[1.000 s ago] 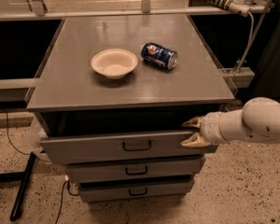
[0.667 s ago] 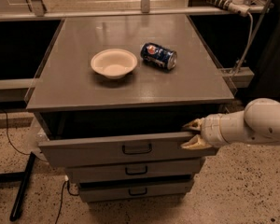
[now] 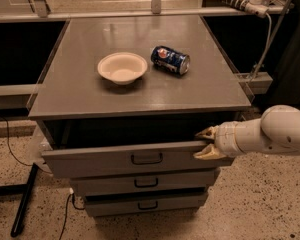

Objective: Open top drawer

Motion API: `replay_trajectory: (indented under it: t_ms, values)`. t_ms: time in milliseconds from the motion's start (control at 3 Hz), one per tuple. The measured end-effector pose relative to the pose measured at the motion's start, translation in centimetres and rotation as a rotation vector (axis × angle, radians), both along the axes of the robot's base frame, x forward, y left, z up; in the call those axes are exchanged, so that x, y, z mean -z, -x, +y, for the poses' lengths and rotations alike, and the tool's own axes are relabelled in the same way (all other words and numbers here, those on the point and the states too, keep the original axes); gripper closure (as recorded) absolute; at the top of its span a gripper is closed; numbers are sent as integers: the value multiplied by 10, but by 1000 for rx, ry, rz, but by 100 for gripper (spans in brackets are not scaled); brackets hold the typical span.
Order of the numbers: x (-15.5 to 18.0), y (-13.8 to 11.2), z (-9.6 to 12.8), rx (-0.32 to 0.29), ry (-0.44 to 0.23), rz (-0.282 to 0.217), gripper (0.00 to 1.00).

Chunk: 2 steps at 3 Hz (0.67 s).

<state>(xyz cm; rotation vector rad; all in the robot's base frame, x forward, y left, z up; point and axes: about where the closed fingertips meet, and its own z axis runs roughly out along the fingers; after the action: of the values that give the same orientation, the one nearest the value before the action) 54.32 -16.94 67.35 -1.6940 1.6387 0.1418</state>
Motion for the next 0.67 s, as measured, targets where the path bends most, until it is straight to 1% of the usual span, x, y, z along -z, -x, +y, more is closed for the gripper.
replay_trajectory:
  t_ms: [333, 667]
  values:
    - [3, -2, -2, 15, -6, 24, 35]
    - [4, 34, -15, 29, -26, 64, 12]
